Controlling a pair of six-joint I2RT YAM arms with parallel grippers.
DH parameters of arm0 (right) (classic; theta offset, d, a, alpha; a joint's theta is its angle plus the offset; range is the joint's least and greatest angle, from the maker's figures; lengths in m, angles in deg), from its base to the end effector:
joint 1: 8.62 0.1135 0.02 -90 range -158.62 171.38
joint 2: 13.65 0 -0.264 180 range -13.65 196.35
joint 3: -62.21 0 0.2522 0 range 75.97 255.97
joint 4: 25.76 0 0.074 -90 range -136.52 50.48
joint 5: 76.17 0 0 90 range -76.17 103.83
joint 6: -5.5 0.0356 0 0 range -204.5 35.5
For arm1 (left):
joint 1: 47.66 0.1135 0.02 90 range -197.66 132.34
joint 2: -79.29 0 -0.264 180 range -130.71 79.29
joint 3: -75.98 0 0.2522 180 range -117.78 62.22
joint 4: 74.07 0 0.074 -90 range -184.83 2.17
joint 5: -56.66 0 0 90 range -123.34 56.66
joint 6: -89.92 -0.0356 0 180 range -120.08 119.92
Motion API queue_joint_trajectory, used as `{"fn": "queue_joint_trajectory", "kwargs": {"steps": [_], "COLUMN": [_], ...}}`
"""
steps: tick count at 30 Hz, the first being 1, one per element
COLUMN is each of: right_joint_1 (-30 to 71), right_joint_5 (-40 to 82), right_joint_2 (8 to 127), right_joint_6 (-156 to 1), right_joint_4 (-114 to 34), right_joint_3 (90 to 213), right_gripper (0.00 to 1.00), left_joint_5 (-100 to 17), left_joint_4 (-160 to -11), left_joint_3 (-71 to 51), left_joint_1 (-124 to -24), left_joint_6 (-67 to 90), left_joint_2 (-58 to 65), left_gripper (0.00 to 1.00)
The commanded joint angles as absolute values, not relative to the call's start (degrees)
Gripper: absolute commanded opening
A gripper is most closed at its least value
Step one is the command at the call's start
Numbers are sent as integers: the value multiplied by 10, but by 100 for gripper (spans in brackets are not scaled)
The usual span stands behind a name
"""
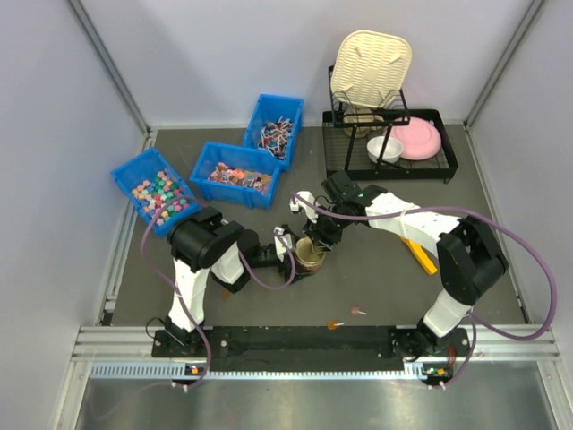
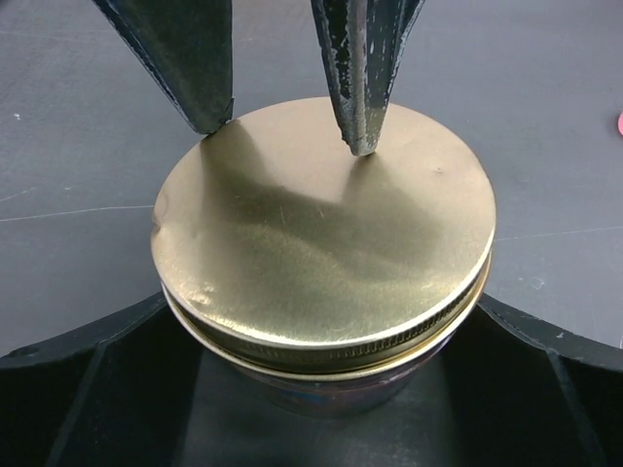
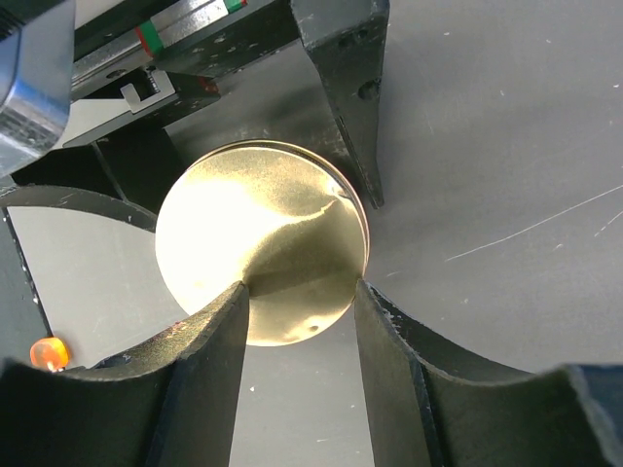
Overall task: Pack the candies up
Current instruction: Close the bottle lid on the packing bottle.
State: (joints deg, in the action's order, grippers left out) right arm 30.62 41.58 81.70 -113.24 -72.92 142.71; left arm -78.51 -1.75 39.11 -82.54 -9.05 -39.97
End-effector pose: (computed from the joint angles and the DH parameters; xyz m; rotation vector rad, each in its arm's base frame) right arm 0.2512 0.2266 0.2185 -1.5958 2.0787 0.7031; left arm 0.2153 -0.1808 0.0765 1.1863 1.3578 -1.0100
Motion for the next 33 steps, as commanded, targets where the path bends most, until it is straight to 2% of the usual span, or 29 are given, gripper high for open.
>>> {"fn": "queue_joint_trajectory", "kwargs": {"steps": [1,5,9,13,19,22,33], "right_joint_1": [317,318,318,316,311,311,318], "right_joint_5": [406,404,399,395,384,389,394], "right_joint_2": [825,824,816,797,780,785,862], "right_joint_6": [-1136,-1136,-1137,-1134,-1132,-1128,-1087], "right_joint_4": [-727,-727,-726,-727,-739,-746,-739], "right_joint_3": [1414,1416,1420,1436,1477,1496,1515], "right_gripper": [47,47,47,48,59,61,63], "left_joint_5": [-779,-786,-786,-780,-775,-775,-773], "left_joint_4": [95,95,96,95,95,95,95], "left_joint_3": [395,395,395,392,391,391,388], "left_joint_1": [-819,-819,-819,-819,-818,-819,-818], "left_joint_6": [-127,-130,-136,-141,-142,-141,-139], "left_joint_2": [-427,-427,-426,-427,-427,-428,-430], "left_gripper": [96,84,79,80,85,89,92]}}
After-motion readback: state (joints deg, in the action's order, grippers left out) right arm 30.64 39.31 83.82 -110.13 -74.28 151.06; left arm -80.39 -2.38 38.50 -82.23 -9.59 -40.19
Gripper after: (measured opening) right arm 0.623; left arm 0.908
